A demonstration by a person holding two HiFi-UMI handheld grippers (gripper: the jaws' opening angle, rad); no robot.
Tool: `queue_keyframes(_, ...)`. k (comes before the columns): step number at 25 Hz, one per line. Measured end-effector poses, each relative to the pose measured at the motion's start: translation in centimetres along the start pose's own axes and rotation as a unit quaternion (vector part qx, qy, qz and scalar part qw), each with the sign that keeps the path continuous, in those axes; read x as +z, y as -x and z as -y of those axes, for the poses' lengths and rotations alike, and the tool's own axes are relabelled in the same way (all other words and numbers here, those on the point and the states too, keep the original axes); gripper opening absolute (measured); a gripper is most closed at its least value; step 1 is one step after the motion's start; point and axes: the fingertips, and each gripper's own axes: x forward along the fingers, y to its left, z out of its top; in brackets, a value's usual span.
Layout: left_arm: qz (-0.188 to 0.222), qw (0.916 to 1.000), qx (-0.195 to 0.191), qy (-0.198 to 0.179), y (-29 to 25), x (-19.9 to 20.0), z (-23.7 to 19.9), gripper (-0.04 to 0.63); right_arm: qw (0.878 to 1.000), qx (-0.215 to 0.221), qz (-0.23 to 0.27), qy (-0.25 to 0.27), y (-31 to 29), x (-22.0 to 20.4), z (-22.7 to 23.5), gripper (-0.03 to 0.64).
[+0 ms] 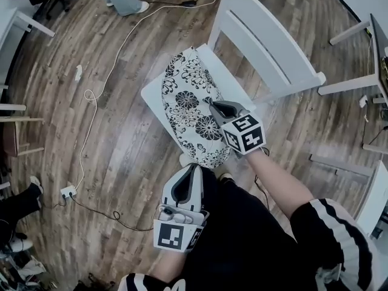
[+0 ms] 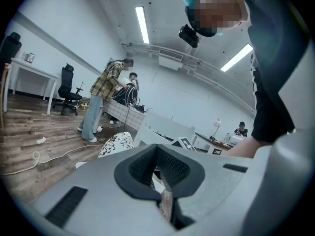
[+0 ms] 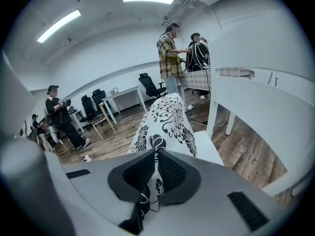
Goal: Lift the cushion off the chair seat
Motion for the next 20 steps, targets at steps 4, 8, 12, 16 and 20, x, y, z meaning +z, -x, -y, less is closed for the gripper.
queue_keyframes(4, 0.008, 0.9999, 0.001, -0.007, 0.4, 1.0, 0.5, 0.002, 1.0, -0.007, 0.014, -0.004, 1.8, 1.1, -0.3, 0.034)
queue_keyframes(8, 0.014, 0.9998, -0.004, -0.016, 0.8, 1.8, 1.6, 0.002, 1.0, -0.011, 0.029, -0.002, 3.4, 2.3, -0.7, 0.034)
queue_keyframes(12, 0.029, 0.9993, -0.003, -0.023, 1.1, 2.9, 2.2, 0.002, 0.999, -0.01, 0.049, -0.002, 4.9, 3.9, -1.2, 0.034)
queue_keyframes(16, 0.04, 0.9987, 0.001, -0.032, 1.5, 4.2, 2.8, 0.002, 0.998, -0.007, 0.066, -0.011, 6.5, 5.1, -2.0, 0.034)
queue_keyframes(20, 0.049, 0.9978, 0.003, -0.046, 1.8, 5.2, 3.2, 0.002, 0.997, -0.004, 0.079, -0.016, 7.4, 5.9, -2.6, 0.034)
